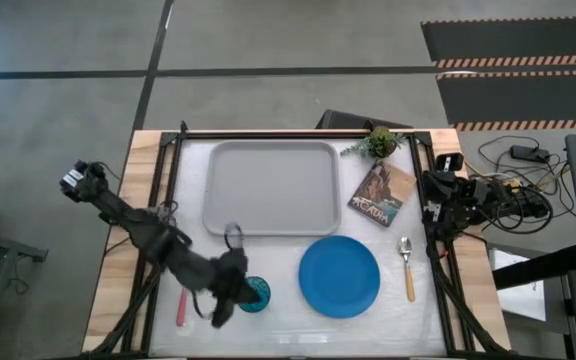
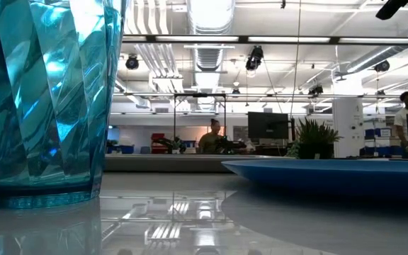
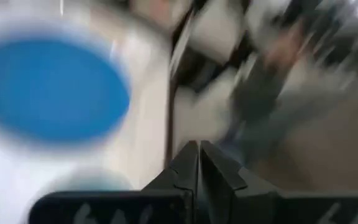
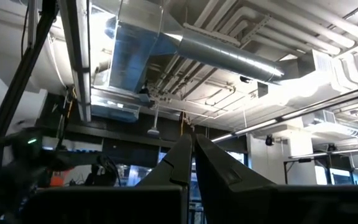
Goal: Pick and place plate/cup/fork/spoon on tray
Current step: Put the blue cup on the top left side of the gray tray
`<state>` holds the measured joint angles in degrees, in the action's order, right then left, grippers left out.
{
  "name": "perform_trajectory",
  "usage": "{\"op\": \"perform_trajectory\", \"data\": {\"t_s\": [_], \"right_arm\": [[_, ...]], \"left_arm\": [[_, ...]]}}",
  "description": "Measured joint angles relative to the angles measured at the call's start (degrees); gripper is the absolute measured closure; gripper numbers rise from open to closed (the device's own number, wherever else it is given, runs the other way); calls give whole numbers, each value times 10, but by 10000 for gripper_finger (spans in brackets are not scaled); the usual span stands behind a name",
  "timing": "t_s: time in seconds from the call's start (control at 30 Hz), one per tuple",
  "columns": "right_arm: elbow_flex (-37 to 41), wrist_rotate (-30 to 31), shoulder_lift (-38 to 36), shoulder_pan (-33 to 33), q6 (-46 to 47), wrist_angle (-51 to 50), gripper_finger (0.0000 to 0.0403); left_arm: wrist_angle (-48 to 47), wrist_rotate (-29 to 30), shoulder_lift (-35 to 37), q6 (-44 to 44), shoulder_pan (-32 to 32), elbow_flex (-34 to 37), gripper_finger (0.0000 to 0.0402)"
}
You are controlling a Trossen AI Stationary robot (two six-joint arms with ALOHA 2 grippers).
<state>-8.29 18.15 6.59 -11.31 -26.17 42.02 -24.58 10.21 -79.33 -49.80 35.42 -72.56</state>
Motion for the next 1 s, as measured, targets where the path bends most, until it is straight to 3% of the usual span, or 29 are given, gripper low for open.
{"op": "perform_trajectory", "data": {"t_s": [0.13, 0.23, 0.47, 0.73, 1.0], "right_arm": [[0, 0, 0, 0, 0, -2, 394], [0, 1, 0, 0, 2, -2, 394], [0, 1, 1, 0, 2, -10, 394], [0, 15, 3, 0, 2, -11, 394], [0, 31, 3, 0, 4, -13, 394]], "left_arm": [[-185, -33, -44, -109, 4, -62, 402], [-257, -55, -74, -127, 5, -103, 402], [-256, -50, -113, -70, 2, -193, 401], [-297, -41, -178, -43, 0, -238, 401], [-295, -27, -193, -22, -1, -286, 401]]}}
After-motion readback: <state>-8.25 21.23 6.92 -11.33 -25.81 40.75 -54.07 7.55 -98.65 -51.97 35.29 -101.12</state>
